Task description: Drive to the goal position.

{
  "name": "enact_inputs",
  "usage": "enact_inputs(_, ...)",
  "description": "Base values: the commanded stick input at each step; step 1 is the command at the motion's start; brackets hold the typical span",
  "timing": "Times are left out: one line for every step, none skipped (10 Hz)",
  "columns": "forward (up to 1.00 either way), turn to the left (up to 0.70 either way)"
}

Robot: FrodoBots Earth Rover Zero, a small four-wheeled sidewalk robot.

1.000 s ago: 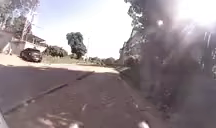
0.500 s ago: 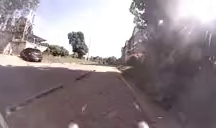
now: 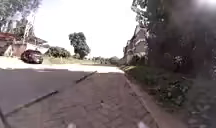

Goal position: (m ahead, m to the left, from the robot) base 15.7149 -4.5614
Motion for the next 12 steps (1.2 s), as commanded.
enact_inputs(1.0, 0.0)
enact_inputs(1.0, 0.0)
enact_inputs(1.0, 0.0)
enact_inputs(1.0, 0.0)
enact_inputs(1.0, 0.0)
enact_inputs(1.0, 0.0)
enact_inputs(1.0, 0.0)
enact_inputs(1.0, 0.0)
enact_inputs(1.0, 0.0)
enact_inputs(1.0, 0.0)
enact_inputs(1.0, 0.0)
enact_inputs(1.0, 0.0)
